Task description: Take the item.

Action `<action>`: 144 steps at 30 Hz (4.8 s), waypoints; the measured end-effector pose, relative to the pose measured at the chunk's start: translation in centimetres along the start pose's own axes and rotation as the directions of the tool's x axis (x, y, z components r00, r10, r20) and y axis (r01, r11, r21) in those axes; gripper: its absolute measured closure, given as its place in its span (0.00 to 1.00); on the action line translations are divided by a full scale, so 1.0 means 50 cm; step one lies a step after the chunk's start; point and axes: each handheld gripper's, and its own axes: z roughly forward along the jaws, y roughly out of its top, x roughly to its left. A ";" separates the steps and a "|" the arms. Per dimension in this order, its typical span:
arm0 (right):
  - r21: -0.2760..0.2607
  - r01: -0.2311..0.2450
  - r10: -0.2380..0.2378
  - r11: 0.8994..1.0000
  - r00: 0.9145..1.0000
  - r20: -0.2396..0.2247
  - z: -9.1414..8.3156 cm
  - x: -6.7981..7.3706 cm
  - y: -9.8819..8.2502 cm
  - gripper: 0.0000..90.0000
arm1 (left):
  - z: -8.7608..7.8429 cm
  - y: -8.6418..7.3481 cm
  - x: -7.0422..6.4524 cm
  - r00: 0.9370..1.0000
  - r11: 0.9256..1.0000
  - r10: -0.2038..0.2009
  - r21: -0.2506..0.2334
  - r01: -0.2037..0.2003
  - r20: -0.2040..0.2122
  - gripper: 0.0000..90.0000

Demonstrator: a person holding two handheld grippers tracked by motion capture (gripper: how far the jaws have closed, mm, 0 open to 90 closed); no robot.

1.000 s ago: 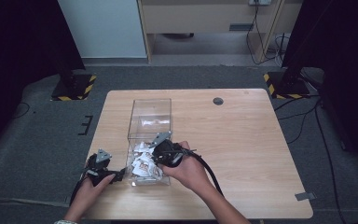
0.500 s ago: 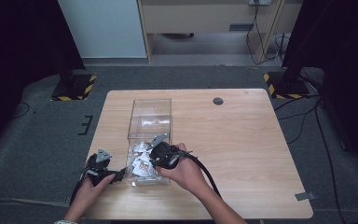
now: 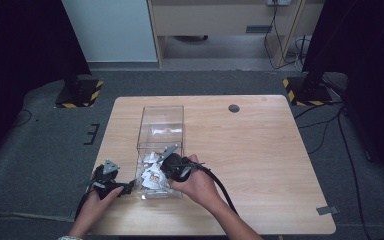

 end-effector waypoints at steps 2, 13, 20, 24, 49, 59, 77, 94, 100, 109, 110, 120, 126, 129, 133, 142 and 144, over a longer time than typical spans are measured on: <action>-0.002 -0.004 0.003 1.000 1.000 -0.006 -0.005 -0.001 0.000 0.98 | 0.000 0.000 0.000 1.000 1.000 0.000 0.000 0.000 0.000 0.00; -0.068 -0.019 0.017 0.998 0.999 -0.030 -0.047 -0.012 0.006 0.99 | 0.000 0.000 0.000 1.000 1.000 0.000 0.000 0.000 0.000 0.00; -0.120 -0.044 0.041 0.992 0.999 -0.029 -0.089 -0.025 0.015 0.99 | 0.000 0.000 0.000 1.000 1.000 0.000 0.000 0.000 0.000 0.00; -0.134 -0.044 0.042 0.990 0.999 -0.020 -0.107 -0.030 0.019 0.99 | 0.000 0.000 0.000 1.000 1.000 0.000 0.000 0.000 0.000 0.00; -0.168 -0.061 0.070 0.984 0.997 0.045 -0.179 -0.090 0.006 0.99 | 0.000 0.000 0.000 1.000 1.000 0.000 0.000 0.000 0.000 0.00; -0.177 -0.084 0.100 0.981 0.992 0.081 -0.206 -0.125 -0.019 0.99 | 0.000 0.000 0.000 1.000 1.000 0.000 0.000 0.000 0.000 0.00; -0.176 -0.156 0.182 0.972 0.973 0.142 -0.227 -0.197 -0.068 0.99 | 0.000 0.000 0.000 1.000 1.000 0.000 0.000 0.000 0.000 0.00; -0.186 -0.204 0.236 0.961 0.957 0.170 -0.228 -0.248 -0.109 0.99 | 0.000 0.000 0.000 1.000 1.000 0.000 0.000 0.000 0.000 0.00; -0.186 -0.227 0.261 0.956 0.946 0.191 -0.226 -0.276 -0.127 0.99 | 0.000 0.000 0.000 1.000 1.000 0.000 0.000 0.000 0.000 0.00; -0.177 -0.252 0.287 0.951 0.935 0.207 -0.216 -0.300 -0.161 0.99 | 0.000 0.000 0.000 1.000 1.000 0.000 -0.001 0.000 -0.001 0.00; -0.179 -0.253 0.289 0.951 0.934 0.210 -0.215 -0.303 -0.165 0.99 | 0.000 0.000 0.000 1.000 1.000 -0.001 -0.001 0.001 -0.001 0.00; -0.180 -0.316 0.351 0.931 0.911 0.217 -0.199 -0.341 -0.205 0.99 | 0.000 0.000 0.000 1.000 1.000 -0.001 -0.001 0.001 -0.002 0.00; -0.174 -0.328 0.362 0.929 0.902 0.234 -0.189 -0.357 -0.217 0.99 | 0.000 0.000 0.000 1.000 1.000 -0.001 -0.001 0.001 -0.002 0.00; -0.169 -0.338 0.371 0.926 0.898 0.236 -0.183 -0.361 -0.223 0.99 | -0.001 -0.001 -0.001 1.000 1.000 -0.002 -0.001 0.002 -0.002 0.00; -0.159 -0.349 0.379 0.924 0.893 0.242 -0.169 -0.367 -0.234 0.99 | -0.001 -0.001 -0.001 1.000 1.000 -0.002 -0.001 0.002 -0.002 0.00; -0.141 -0.361 0.386 0.922 0.890 0.244 -0.143 -0.370 -0.248 0.99 | -0.001 -0.001 -0.001 1.000 1.000 -0.001 -0.001 0.001 -0.002 0.00; -0.139 -0.365 0.389 0.921 0.889 0.241 -0.138 -0.369 -0.251 0.99 | -0.001 -0.001 -0.001 1.000 1.000 -0.002 -0.001 0.002 -0.002 0.00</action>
